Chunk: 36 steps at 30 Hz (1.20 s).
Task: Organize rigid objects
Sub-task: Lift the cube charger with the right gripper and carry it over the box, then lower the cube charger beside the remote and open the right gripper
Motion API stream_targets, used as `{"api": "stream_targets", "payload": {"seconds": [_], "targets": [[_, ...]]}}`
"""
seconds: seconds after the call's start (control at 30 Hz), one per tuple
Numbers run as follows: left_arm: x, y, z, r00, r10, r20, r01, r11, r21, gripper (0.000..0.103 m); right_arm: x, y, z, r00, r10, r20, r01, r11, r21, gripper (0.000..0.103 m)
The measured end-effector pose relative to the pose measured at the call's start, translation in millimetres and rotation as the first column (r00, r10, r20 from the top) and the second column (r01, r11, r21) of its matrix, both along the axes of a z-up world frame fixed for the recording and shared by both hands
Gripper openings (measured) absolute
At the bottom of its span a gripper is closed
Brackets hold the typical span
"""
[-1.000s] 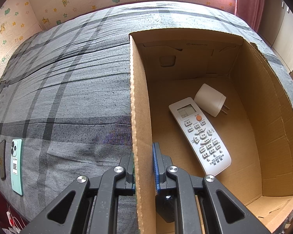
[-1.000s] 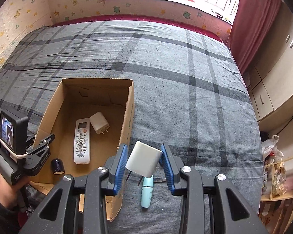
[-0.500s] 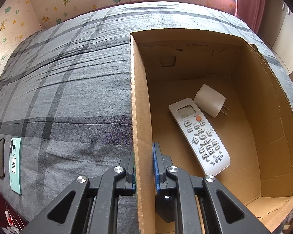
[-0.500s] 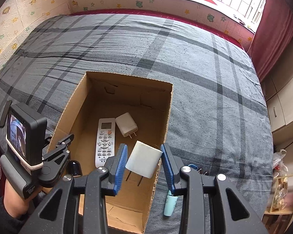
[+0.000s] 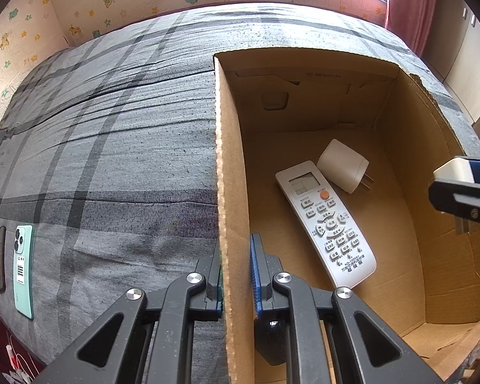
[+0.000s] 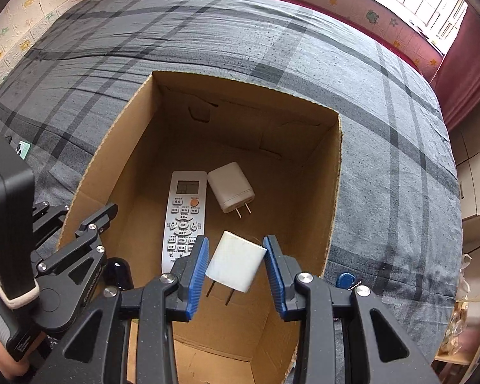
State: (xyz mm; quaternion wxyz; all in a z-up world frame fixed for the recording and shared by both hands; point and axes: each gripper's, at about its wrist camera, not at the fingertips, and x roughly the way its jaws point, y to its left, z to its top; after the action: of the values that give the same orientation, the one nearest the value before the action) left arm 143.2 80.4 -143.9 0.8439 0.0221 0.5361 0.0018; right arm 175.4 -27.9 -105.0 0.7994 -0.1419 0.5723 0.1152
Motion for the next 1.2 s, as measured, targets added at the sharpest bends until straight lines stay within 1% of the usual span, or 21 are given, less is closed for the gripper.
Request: {"api": "stream_targets", "payload": {"seconds": [0.4,0.67,0.8,0.97,1.1,1.13,1.2], "targets": [[0.7,3.0,-0.7,1.000,0.001,-0.001,-0.001,1.000,-0.015,0.014,15.9,15.1,-52.2,0.996,0.018,-0.082,-0.024,0.997,-0.068,0.038],[0.8,3.4,-1.0,1.000,0.000,0.000,0.000,1.000,-0.013,0.014,28.6,16.1,-77.2,0.990,0.009,-0.139,-0.020,0.997,-0.079,0.038],[0.4,3.2,-1.0,1.000,0.000,0.000,0.000,1.000,-0.016,0.014,35.8,12.3,-82.9,0.988,-0.001,-0.153,-0.011,0.997,-0.080,0.038],[0.2,3.3,-0.7,1.000,-0.001,0.000,0.001,1.000,-0.013,0.014,39.8,11.1,-83.8,0.989,-0.007,-0.145,-0.004,0.997,-0.073,0.038],[0.5,2.8,-0.8,1.000,0.000,-0.001,0.000,1.000,-0.013,0.014,38.5,12.9,-78.9,0.990,-0.009,-0.138,0.002,0.999,-0.052,0.039],[0.5,2.4,-0.7,1.000,0.001,-0.001,-0.001,1.000,-0.012,0.014,37.9,13.6,-76.8,0.991,-0.005,-0.131,-0.001,0.999,-0.052,0.040],[0.5,1.4,-0.5,1.000,-0.001,-0.001,0.001,1.000,-0.007,0.014,35.4,14.7,-70.6,0.993,0.002,-0.116,-0.008,0.999,-0.051,0.045]]}}
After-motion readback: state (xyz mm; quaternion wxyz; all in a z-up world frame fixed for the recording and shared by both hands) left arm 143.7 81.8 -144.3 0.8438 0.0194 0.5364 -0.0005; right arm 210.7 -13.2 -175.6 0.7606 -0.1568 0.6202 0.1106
